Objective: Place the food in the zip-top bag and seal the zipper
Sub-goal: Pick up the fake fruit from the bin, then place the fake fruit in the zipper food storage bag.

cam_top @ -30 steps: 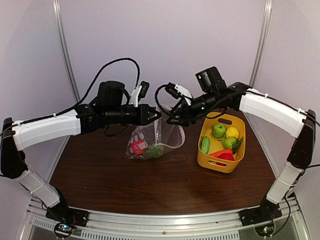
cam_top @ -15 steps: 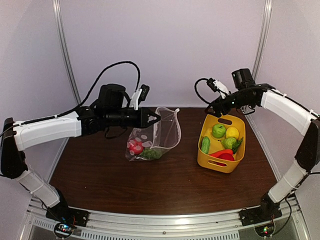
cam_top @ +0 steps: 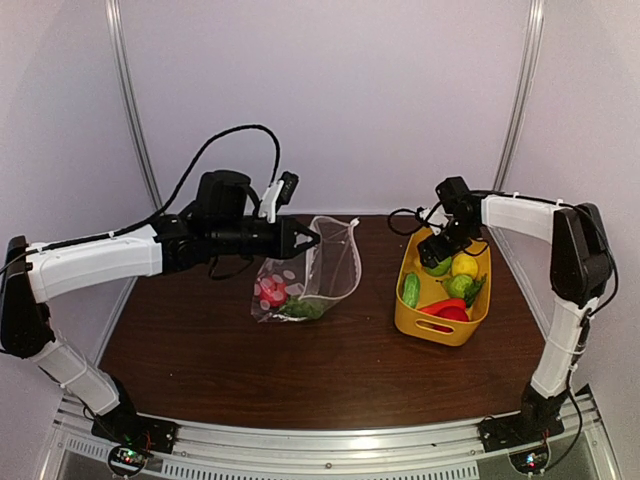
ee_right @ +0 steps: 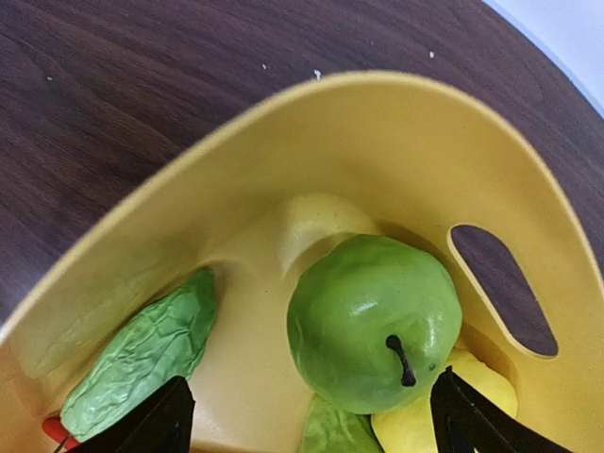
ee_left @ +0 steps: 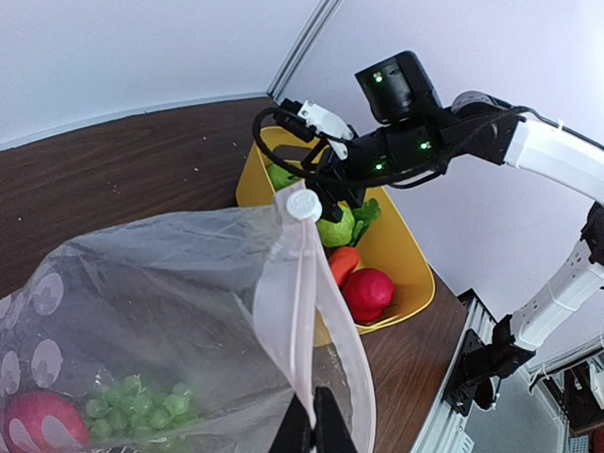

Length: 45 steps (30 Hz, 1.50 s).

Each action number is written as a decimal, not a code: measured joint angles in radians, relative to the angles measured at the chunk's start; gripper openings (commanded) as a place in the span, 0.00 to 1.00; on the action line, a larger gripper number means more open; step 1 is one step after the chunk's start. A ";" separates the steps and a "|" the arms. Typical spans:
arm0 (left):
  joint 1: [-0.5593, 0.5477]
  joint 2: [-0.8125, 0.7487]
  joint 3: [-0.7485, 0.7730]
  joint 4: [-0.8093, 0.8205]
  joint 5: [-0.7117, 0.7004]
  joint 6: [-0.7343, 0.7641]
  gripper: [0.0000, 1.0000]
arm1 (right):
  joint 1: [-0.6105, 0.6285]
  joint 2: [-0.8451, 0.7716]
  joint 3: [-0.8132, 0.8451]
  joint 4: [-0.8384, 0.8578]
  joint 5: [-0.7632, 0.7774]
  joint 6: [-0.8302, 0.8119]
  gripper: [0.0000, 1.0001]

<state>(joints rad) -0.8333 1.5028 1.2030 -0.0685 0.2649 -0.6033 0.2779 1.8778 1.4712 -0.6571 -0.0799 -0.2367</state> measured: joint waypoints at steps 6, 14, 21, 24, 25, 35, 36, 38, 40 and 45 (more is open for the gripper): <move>0.000 -0.005 -0.008 0.000 0.000 0.000 0.00 | -0.023 0.070 0.014 0.011 0.042 0.027 0.89; 0.000 -0.006 -0.017 0.000 0.000 0.000 0.00 | -0.054 0.126 0.017 0.056 0.035 0.035 0.78; 0.000 -0.006 -0.018 0.001 0.000 0.000 0.00 | -0.060 0.089 -0.038 0.107 -0.043 0.031 0.54; 0.000 -0.006 -0.018 0.000 0.000 0.000 0.00 | -0.060 0.002 -0.079 0.091 -0.068 0.023 0.53; 0.000 -0.006 -0.018 0.000 0.000 0.000 0.00 | -0.060 -0.034 -0.088 0.084 -0.072 0.020 0.53; 0.000 -0.005 -0.018 0.001 0.001 0.000 0.00 | 0.034 -0.512 -0.117 -0.027 -0.323 -0.106 0.57; 0.000 -0.003 -0.017 0.000 0.001 0.000 0.00 | 0.090 -0.531 -0.110 -0.032 -0.355 -0.114 0.57; 0.000 0.001 -0.017 0.001 0.001 0.000 0.00 | 0.212 -0.547 -0.095 -0.040 -0.423 -0.127 0.57; 0.000 0.005 -0.016 0.000 0.001 0.000 0.00 | 0.311 -0.540 -0.076 -0.050 -0.473 -0.135 0.57; -0.006 0.008 -0.009 -0.003 0.001 0.000 0.00 | 0.438 -0.438 0.022 -0.072 -0.526 -0.151 0.57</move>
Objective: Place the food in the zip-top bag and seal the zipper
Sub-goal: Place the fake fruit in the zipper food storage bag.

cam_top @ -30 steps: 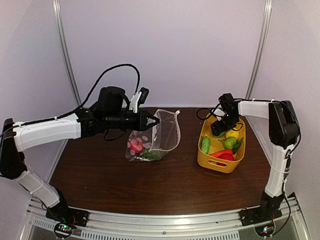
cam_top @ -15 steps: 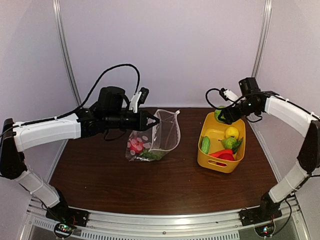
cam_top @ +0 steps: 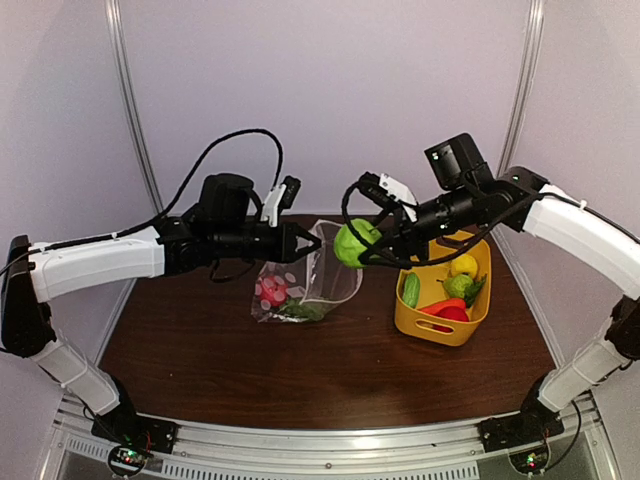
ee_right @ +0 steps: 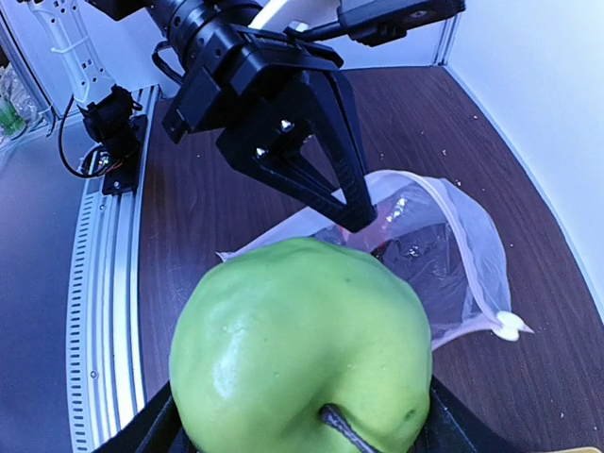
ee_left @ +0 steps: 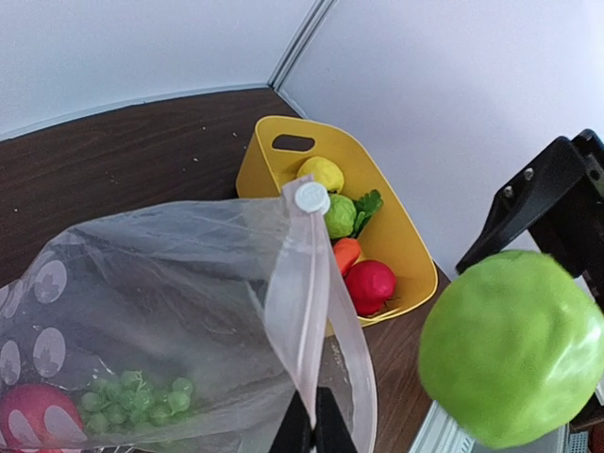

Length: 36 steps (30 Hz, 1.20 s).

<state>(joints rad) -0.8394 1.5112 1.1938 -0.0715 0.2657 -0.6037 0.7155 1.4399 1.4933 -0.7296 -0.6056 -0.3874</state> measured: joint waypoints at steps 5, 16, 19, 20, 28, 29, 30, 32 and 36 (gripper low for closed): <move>-0.008 0.000 0.007 -0.005 -0.001 0.000 0.00 | 0.040 0.121 0.047 0.008 0.032 0.000 0.65; -0.009 -0.030 0.006 -0.013 -0.035 0.004 0.00 | 0.047 0.184 0.070 0.028 0.186 0.036 0.95; -0.009 -0.030 0.006 -0.013 -0.041 0.007 0.00 | 0.046 0.135 0.072 0.023 0.188 0.035 0.93; -0.009 -0.030 0.006 -0.013 -0.042 0.007 0.00 | 0.045 0.116 0.072 0.017 0.187 0.032 0.92; -0.009 -0.030 0.005 -0.013 -0.047 0.016 0.00 | -0.129 -0.048 0.024 -0.057 0.187 -0.003 0.85; -0.009 -0.031 0.005 -0.013 -0.048 0.018 0.00 | -0.183 -0.055 0.011 -0.072 0.193 -0.006 0.84; -0.009 -0.031 0.004 -0.013 -0.049 0.019 0.00 | -0.233 -0.055 0.001 -0.087 0.206 -0.009 0.84; -0.010 -0.031 0.002 -0.012 -0.049 0.023 0.00 | -0.311 -0.047 -0.023 -0.113 0.252 -0.018 0.82; -0.010 -0.032 -0.005 -0.012 -0.050 0.030 0.00 | -0.402 -0.011 -0.072 -0.178 0.383 -0.065 0.74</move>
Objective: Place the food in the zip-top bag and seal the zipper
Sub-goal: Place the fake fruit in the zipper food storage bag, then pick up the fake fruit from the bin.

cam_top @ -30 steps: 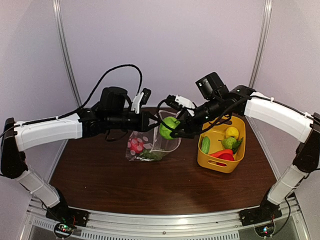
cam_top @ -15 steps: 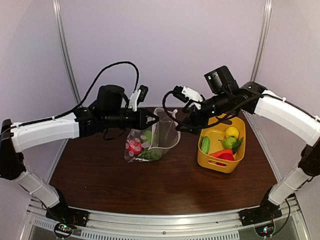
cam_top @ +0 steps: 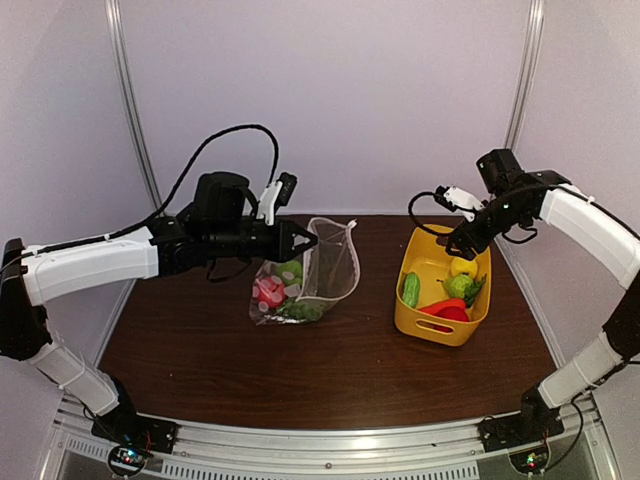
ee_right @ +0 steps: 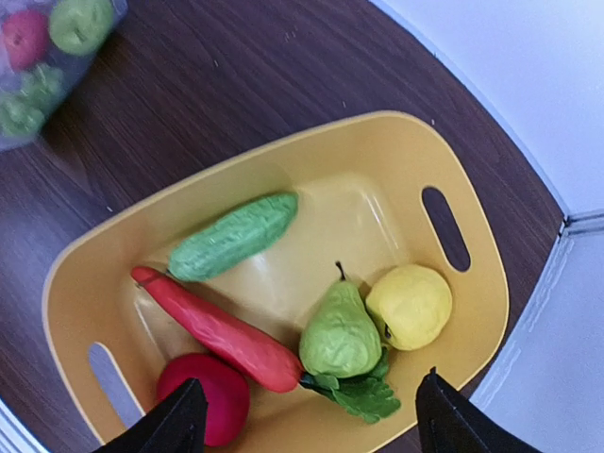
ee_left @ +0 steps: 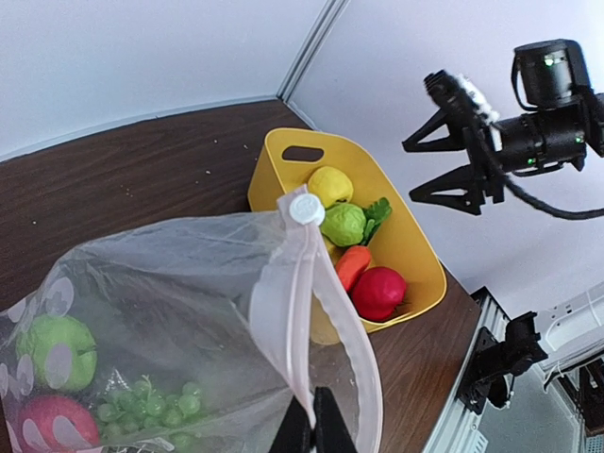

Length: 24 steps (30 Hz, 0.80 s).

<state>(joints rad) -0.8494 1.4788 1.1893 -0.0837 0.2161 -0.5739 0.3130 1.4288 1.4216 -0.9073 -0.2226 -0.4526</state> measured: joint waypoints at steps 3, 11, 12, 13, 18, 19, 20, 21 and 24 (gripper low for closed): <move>0.000 -0.001 -0.002 0.000 -0.001 0.005 0.00 | -0.024 0.049 -0.038 -0.020 0.092 -0.033 0.71; 0.000 -0.014 -0.011 0.000 -0.003 0.010 0.00 | -0.043 0.248 -0.106 -0.029 0.258 -0.061 0.70; 0.000 -0.014 -0.012 0.000 -0.003 0.011 0.00 | -0.044 0.266 -0.106 -0.022 0.270 -0.061 0.71; 0.000 -0.014 -0.012 0.000 -0.003 0.013 0.00 | -0.044 0.283 -0.105 -0.015 0.280 -0.061 0.72; 0.000 -0.015 -0.017 0.000 -0.003 0.015 0.00 | -0.045 0.369 -0.103 0.010 0.315 -0.060 0.79; 0.000 -0.015 -0.018 0.000 -0.003 0.015 0.00 | -0.044 0.383 -0.102 0.019 0.332 -0.060 0.80; 0.000 -0.015 -0.019 0.000 -0.003 0.015 0.00 | -0.045 0.392 -0.097 0.034 0.336 -0.061 0.80; 0.000 -0.015 -0.020 0.000 -0.003 0.015 0.00 | -0.045 0.397 -0.092 0.050 0.343 -0.062 0.80; 0.000 -0.015 -0.023 0.000 -0.003 0.016 0.00 | -0.045 0.415 -0.091 0.067 0.354 -0.061 0.78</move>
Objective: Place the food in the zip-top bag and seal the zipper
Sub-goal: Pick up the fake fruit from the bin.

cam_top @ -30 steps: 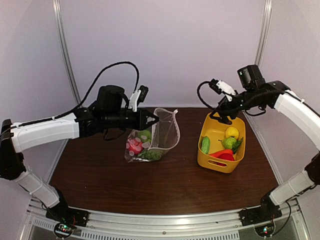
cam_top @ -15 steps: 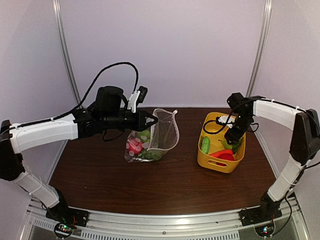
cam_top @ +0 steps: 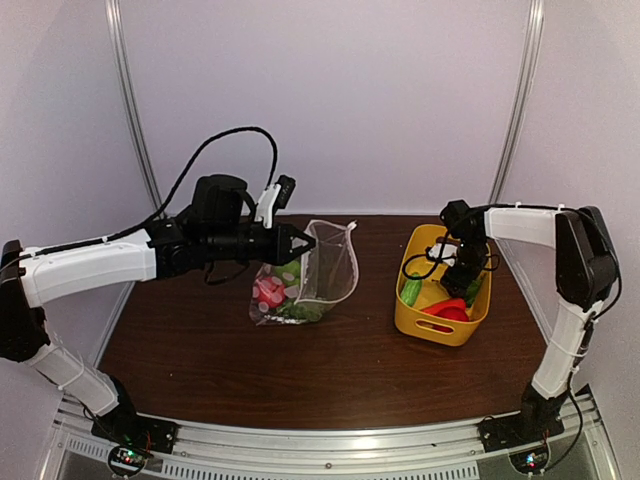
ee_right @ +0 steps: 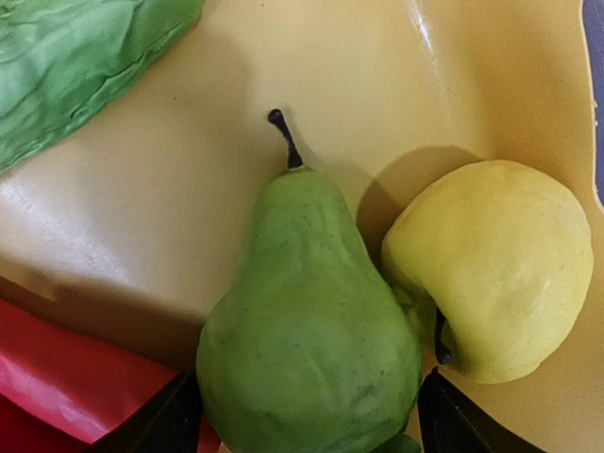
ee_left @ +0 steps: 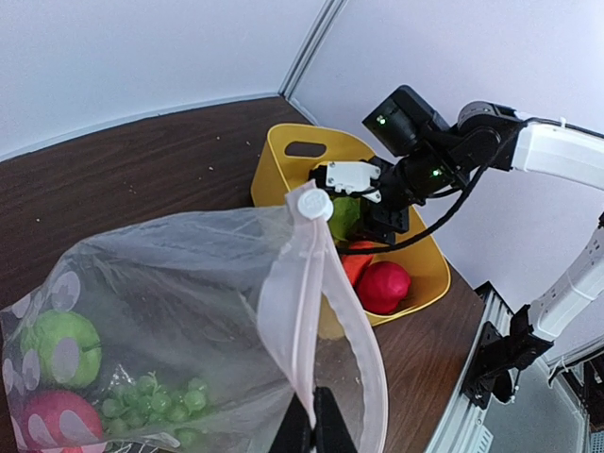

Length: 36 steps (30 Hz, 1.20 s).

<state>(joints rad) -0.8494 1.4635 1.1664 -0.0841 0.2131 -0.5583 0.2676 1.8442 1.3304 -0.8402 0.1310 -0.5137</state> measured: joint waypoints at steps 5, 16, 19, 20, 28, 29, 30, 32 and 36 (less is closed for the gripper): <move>0.000 0.000 -0.002 0.000 0.001 0.000 0.00 | 0.000 0.026 -0.009 0.042 0.009 0.000 0.81; 0.000 0.000 -0.002 0.001 0.008 0.000 0.00 | 0.000 -0.030 -0.034 0.053 -0.001 0.023 0.52; 0.000 0.000 -0.002 0.003 0.008 0.000 0.00 | 0.000 -0.149 -0.030 0.008 -0.028 0.031 0.50; 0.000 0.000 -0.002 0.004 0.008 0.000 0.00 | 0.000 -0.186 -0.022 -0.008 -0.038 0.034 0.50; 0.000 0.018 -0.001 0.014 0.016 -0.001 0.00 | 0.042 -0.389 0.161 -0.140 -0.330 0.043 0.48; 0.000 0.022 -0.001 0.015 0.016 -0.001 0.00 | 0.060 -0.401 0.176 -0.148 -0.394 0.040 0.49; 0.000 0.025 -0.001 0.016 0.016 -0.001 0.00 | 0.082 -0.410 0.187 -0.154 -0.461 0.039 0.50; 0.000 0.028 -0.001 0.016 0.020 -0.002 0.00 | 0.138 -0.422 0.200 -0.156 -0.604 0.038 0.51; 0.000 0.028 0.004 0.014 0.032 -0.002 0.00 | 0.254 -0.411 0.218 -0.116 -0.789 0.069 0.50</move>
<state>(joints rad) -0.8494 1.4914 1.1706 -0.0700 0.2447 -0.5598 0.5220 1.4330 1.5482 -0.9562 -0.6575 -0.4442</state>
